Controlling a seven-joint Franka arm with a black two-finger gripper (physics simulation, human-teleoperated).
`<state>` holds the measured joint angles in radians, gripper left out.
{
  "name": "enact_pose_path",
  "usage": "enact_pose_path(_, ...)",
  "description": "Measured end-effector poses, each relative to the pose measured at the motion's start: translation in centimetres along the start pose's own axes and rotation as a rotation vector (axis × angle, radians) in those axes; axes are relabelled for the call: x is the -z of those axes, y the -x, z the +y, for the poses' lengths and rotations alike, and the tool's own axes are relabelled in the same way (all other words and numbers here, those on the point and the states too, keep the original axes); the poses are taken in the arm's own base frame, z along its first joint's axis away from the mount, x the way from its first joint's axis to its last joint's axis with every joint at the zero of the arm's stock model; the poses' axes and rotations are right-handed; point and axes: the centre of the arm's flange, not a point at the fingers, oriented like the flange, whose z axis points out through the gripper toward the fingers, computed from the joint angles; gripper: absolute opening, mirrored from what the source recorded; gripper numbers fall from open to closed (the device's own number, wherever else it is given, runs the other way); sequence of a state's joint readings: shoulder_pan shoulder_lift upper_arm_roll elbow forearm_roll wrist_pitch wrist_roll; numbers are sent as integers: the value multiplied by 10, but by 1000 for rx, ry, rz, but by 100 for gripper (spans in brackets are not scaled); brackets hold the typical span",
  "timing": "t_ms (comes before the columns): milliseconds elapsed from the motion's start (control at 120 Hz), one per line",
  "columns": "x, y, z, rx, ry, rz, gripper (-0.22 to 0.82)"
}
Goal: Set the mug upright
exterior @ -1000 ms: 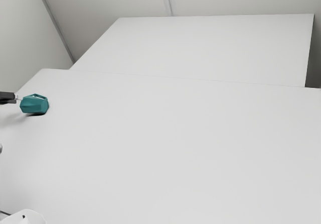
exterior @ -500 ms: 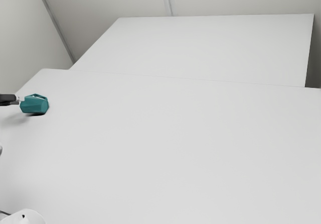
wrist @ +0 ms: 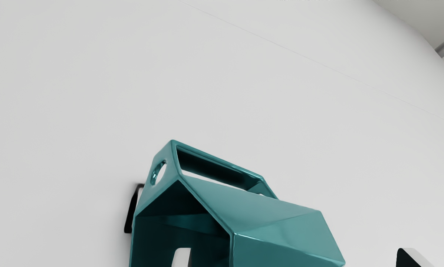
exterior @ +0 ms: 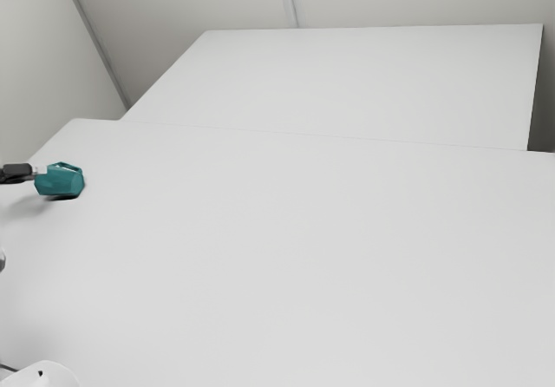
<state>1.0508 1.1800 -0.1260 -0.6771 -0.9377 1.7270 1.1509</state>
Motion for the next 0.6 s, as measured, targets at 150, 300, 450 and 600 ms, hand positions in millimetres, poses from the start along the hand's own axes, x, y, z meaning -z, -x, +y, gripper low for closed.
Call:
enact_pose_path(150,-7,7,-2,15,33,18,60)
enact_pose_path(300,-11,10,-3,20,51,25,60)
enact_pose_path(450,-14,11,-3,21,63,25,60)
enact_pose_path(600,-20,13,-3,25,78,30,60)
